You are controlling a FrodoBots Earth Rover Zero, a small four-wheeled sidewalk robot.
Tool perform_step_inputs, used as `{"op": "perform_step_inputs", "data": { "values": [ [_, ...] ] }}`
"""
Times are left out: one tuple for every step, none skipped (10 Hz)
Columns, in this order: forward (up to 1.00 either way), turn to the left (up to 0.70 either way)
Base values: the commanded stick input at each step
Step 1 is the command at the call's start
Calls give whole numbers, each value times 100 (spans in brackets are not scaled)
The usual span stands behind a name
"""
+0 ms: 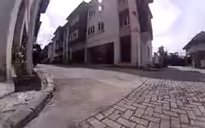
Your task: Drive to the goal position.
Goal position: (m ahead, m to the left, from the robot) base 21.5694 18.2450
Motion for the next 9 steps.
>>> {"op": "perform_step_inputs", "data": {
  "values": [
    [50, 0],
    [50, 0],
    [50, 0],
    [50, 0],
    [50, 0],
    [50, 0],
    [50, 0],
    [50, 0],
    [50, 0]
  ]
}}
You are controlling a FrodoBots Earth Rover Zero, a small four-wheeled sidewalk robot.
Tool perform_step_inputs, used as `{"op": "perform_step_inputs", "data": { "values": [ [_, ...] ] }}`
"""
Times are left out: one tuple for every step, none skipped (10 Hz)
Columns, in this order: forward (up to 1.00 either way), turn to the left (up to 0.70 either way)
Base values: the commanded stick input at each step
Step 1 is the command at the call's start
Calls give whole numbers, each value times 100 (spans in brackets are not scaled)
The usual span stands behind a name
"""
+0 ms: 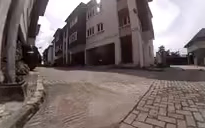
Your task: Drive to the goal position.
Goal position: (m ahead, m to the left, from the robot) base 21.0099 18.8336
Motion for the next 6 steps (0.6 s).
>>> {"op": "perform_step_inputs", "data": {
  "values": [
    [50, 0],
    [50, 0],
    [50, 0],
    [50, 0],
    [50, 0],
    [50, 0]
  ]
}}
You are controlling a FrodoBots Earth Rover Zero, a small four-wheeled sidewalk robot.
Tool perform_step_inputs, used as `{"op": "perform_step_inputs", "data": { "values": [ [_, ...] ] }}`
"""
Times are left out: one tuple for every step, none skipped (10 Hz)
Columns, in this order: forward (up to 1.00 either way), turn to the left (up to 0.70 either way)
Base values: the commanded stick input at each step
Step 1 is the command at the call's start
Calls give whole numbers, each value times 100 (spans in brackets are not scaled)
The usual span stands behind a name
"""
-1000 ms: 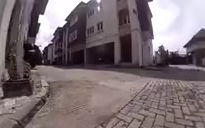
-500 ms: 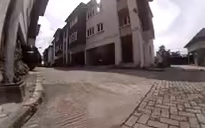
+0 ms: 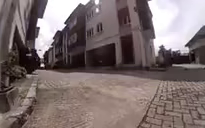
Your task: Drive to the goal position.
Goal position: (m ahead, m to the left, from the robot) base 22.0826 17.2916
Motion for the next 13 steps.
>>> {"op": "perform_step_inputs", "data": {
  "values": [
    [50, 0],
    [50, 9],
    [50, 42],
    [50, 50],
    [50, 50],
    [50, 50],
    [50, 28],
    [50, 0],
    [50, 0],
    [50, 0],
    [50, 0],
    [50, 0],
    [50, 0]
  ]
}}
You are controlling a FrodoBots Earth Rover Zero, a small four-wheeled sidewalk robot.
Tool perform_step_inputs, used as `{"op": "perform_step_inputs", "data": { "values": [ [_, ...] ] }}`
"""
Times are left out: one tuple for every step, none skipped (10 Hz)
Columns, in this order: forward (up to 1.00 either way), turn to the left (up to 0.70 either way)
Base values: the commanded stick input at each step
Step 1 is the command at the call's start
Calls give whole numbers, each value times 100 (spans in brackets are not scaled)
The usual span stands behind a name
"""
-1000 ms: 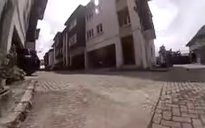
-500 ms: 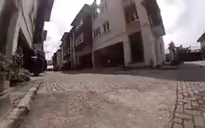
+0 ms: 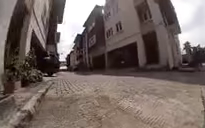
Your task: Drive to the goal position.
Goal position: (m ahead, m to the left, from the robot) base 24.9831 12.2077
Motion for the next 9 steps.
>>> {"op": "perform_step_inputs", "data": {
  "values": [
    [50, 0],
    [50, 0],
    [50, 0],
    [50, 0],
    [50, 0],
    [50, 0],
    [50, 0],
    [50, 0],
    [50, 0]
  ]
}}
